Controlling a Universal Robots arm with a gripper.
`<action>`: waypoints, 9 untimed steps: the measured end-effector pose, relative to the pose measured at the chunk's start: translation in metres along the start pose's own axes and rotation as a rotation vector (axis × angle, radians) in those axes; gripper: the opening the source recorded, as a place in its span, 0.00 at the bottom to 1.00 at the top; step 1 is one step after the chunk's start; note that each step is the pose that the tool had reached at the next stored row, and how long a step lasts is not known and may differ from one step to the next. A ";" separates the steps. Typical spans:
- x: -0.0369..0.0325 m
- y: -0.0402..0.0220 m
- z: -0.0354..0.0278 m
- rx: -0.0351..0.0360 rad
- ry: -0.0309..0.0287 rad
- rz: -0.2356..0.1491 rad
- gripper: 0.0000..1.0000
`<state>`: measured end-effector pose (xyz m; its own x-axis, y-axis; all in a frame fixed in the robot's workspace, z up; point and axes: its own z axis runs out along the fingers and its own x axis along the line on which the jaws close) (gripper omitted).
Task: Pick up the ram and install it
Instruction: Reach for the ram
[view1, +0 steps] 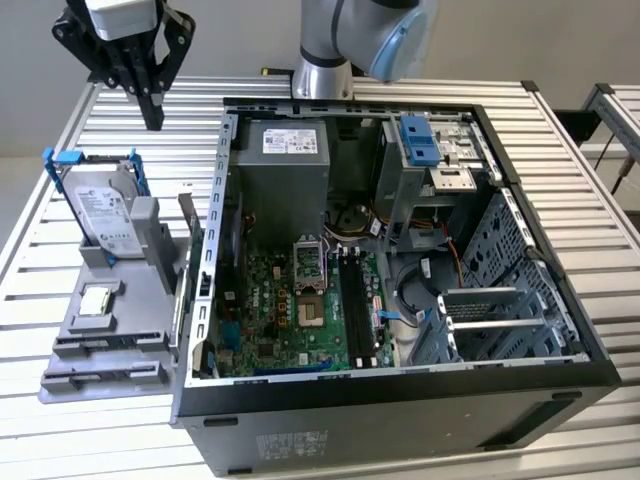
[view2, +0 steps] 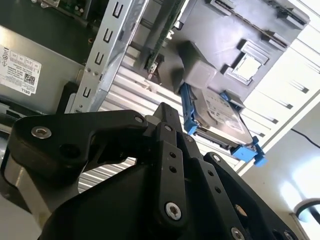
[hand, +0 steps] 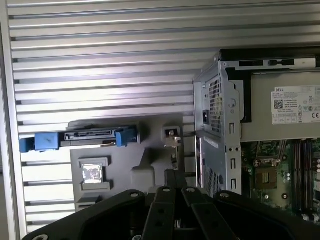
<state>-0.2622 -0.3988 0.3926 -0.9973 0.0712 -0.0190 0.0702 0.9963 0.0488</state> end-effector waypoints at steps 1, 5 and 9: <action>0.0027 -0.0002 -0.0001 0.0001 0.0000 0.000 0.00; 0.0150 -0.0011 -0.0004 0.0000 0.0000 0.000 0.00; 0.0289 -0.0021 -0.0007 0.0000 0.0000 0.000 0.00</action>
<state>-0.2912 -0.3988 0.3926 -0.9973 0.0712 -0.0190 0.0702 0.9963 0.0487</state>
